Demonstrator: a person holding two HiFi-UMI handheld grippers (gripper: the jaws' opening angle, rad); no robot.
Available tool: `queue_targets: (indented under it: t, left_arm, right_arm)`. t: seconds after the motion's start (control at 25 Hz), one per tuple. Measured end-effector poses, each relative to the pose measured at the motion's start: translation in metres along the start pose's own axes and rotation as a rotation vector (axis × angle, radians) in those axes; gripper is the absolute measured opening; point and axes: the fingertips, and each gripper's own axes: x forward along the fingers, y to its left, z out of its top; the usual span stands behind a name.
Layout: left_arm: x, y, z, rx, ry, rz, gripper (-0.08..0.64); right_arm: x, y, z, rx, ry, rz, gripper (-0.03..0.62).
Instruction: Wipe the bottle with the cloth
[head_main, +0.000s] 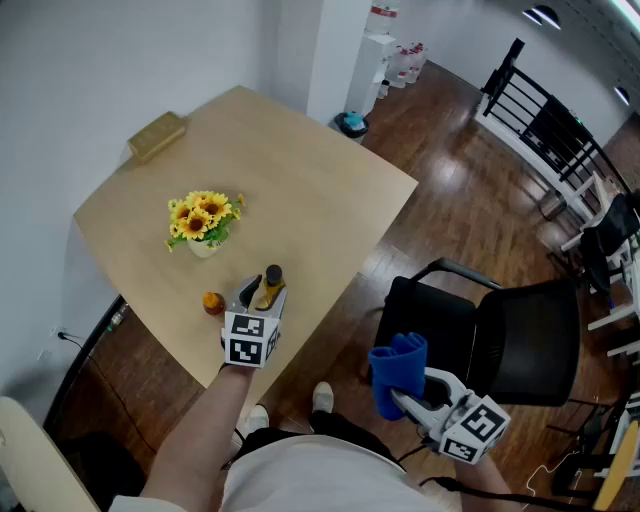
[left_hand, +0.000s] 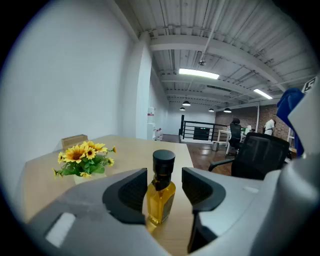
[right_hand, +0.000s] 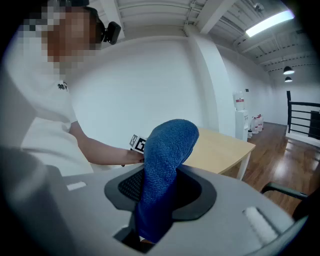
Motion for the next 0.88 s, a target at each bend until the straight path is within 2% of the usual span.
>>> queue_targets:
  t: [0.12,0.2,0.36,0.48,0.6,0.76,0.88]
  left_arm:
    - [0.033,-0.003,0.008,0.032,-0.007,0.054,0.222]
    - [0.049,0.0,0.009,0.067,-0.009,0.087,0.17]
    - [0.055,0.003,0.019,0.071,-0.024,0.097,0.153]
    - [0.041,-0.007,0.029,0.095,-0.031,0.06,0.152]
    - [0.012,-0.025,0.056,0.135,-0.057,-0.001,0.152]
    - [-0.026,-0.051,0.082,0.218,-0.074,-0.097,0.152]
    - [-0.046,-0.066,0.083,0.283,-0.053,-0.153,0.152]
  right_arm:
    - [-0.002,-0.038,0.002,0.002,0.008,0.026,0.144]
    - [0.0,-0.058,-0.003,0.004,0.024,0.042,0.144]
    - [0.007,-0.086,-0.011,0.004,0.055,0.07,0.144]
    - [0.016,-0.093,0.002,-0.015,0.026,0.077,0.144]
    - [0.036,-0.087,0.036,-0.057,-0.034,0.09,0.144]
    - [0.079,-0.05,0.098,-0.157,-0.1,0.172,0.144]
    - [0.114,-0.007,0.133,-0.265,-0.089,0.264,0.144]
